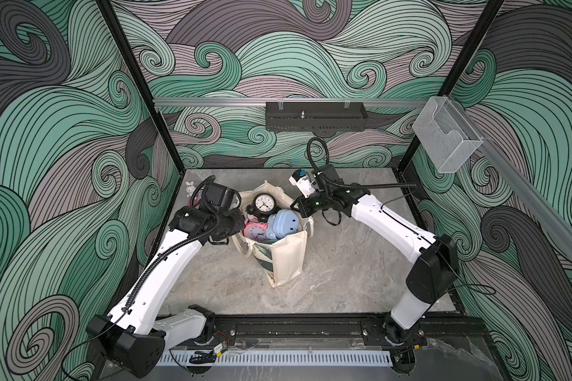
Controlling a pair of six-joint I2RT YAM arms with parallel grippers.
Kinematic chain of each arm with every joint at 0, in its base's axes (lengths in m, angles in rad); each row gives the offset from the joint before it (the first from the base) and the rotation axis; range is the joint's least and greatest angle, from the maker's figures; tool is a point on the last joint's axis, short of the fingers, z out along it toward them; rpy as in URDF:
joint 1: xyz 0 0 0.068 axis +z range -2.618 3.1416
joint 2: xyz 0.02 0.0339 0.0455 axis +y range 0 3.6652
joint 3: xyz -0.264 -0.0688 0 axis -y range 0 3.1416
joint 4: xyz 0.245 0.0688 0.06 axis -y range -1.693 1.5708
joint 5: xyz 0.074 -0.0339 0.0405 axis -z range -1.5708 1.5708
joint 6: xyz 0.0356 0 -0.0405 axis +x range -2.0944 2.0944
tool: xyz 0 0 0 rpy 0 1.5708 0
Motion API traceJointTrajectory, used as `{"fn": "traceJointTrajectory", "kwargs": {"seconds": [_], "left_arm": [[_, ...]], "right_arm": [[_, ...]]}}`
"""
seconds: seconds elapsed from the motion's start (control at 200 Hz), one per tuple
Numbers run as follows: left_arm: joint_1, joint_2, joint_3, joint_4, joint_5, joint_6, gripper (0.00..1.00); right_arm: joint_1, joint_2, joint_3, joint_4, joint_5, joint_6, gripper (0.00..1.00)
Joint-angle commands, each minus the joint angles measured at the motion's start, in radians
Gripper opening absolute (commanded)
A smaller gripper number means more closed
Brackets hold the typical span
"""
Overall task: Put the alarm clock into the canvas bag
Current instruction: Pick up the canvas bag from the center of the board, then place the canvas bag at the center of the board.
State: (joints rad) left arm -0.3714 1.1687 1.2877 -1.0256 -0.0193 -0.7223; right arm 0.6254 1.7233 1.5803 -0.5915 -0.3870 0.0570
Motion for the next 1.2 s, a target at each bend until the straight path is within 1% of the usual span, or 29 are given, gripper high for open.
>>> {"fn": "traceJointTrajectory", "kwargs": {"seconds": [0.0,0.07,0.16,0.295,0.36,0.445,0.48,0.53,0.595,0.64,0.725,0.775,0.811,0.861,0.921,1.051,1.196], "left_arm": [[0.007,0.002,0.000,0.055,0.040,0.018,0.00],[0.006,0.008,0.026,0.060,0.051,0.038,0.00],[0.005,0.036,0.104,0.051,0.072,0.072,0.00],[-0.002,0.099,0.277,0.044,0.126,0.117,0.00],[-0.024,0.145,0.357,0.050,0.129,0.127,0.00],[-0.043,0.223,0.430,0.079,0.166,0.118,0.00],[-0.043,0.246,0.460,0.088,0.176,0.121,0.00],[-0.039,0.297,0.498,0.090,0.141,0.145,0.00],[-0.011,0.336,0.533,0.082,0.134,0.158,0.00],[-0.008,0.361,0.546,0.100,0.154,0.153,0.00],[-0.034,0.425,0.573,0.153,0.238,0.129,0.00],[-0.033,0.459,0.602,0.139,0.244,0.118,0.00],[-0.031,0.468,0.604,0.138,0.234,0.125,0.00],[-0.030,0.465,0.571,0.173,0.232,0.133,0.00],[-0.029,0.462,0.535,0.228,0.267,0.130,0.00],[-0.030,0.479,0.502,0.245,0.314,0.122,0.00],[-0.032,0.447,0.422,0.280,0.323,0.099,0.00]], "right_arm": [[0.007,0.032,0.076,-0.076,-0.100,0.014,0.00],[0.005,0.041,0.122,-0.117,-0.107,0.031,0.00],[-0.004,0.000,0.143,-0.117,-0.107,0.054,0.00],[-0.016,-0.125,0.155,-0.120,-0.013,0.066,0.00],[-0.047,-0.186,0.137,-0.119,0.034,0.072,0.00],[-0.120,-0.250,0.105,-0.122,0.046,0.094,0.00],[-0.150,-0.272,0.087,-0.122,0.052,0.094,0.00],[-0.191,-0.297,0.060,-0.120,0.065,0.093,0.00],[-0.236,-0.317,0.029,-0.120,0.066,0.105,0.00],[-0.245,-0.320,0.014,-0.108,0.060,0.114,0.00],[-0.245,-0.308,-0.005,-0.067,0.039,0.138,0.00],[-0.246,-0.307,-0.023,-0.038,0.059,0.149,0.00],[-0.244,-0.309,-0.038,-0.014,0.072,0.159,0.00],[-0.245,-0.311,-0.062,0.028,0.069,0.174,0.00],[-0.245,-0.307,-0.092,0.076,0.070,0.197,0.00],[-0.243,-0.277,-0.144,0.170,0.050,0.240,0.00],[-0.243,-0.240,-0.170,0.191,0.056,0.247,0.00]]}}
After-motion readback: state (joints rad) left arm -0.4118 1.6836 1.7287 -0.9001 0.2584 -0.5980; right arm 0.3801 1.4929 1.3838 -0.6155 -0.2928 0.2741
